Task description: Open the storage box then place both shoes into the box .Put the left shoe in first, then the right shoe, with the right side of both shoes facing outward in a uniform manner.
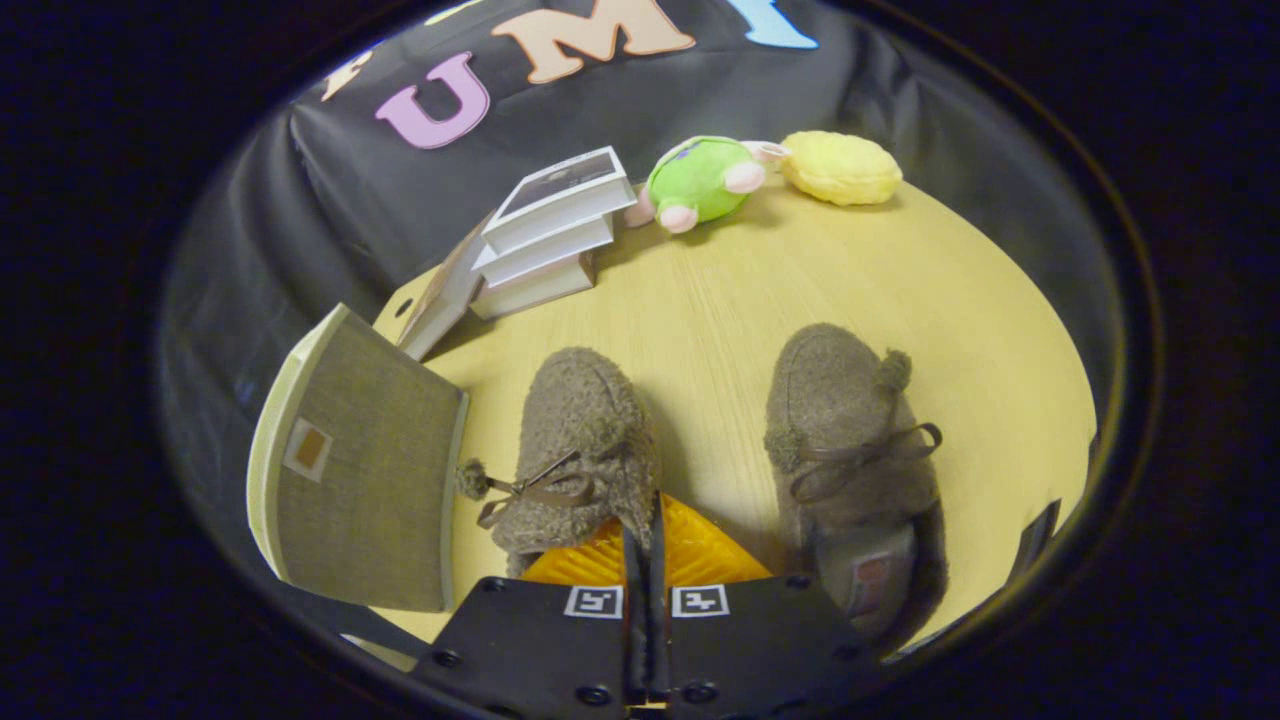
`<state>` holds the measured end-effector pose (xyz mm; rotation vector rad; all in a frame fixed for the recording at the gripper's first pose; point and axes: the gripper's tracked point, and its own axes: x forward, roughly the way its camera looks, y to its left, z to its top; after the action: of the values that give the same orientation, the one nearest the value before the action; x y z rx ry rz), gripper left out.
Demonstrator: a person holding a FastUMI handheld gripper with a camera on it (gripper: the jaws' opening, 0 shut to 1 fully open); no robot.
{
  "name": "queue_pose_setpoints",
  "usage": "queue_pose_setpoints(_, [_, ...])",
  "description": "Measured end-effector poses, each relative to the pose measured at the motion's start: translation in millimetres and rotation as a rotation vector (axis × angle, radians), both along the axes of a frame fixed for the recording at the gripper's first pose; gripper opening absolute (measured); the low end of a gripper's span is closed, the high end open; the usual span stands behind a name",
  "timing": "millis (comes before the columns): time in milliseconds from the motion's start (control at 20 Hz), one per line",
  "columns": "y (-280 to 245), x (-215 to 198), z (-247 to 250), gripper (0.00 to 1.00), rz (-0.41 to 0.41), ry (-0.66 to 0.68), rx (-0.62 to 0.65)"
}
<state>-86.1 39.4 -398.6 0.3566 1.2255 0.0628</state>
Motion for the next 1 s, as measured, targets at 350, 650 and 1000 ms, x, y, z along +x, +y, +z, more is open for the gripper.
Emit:
queue_pose_setpoints(350, [20.9,18.8,69.1,0.04,-0.186,-0.033,0.058])
queue_pose_setpoints(650, [72.6,34.6,130.0,0.04,-0.161,-0.110,0.105])
queue_pose_setpoints(1000, [159.7,45.0,170.3,0.04,-0.101,-0.152,0.199])
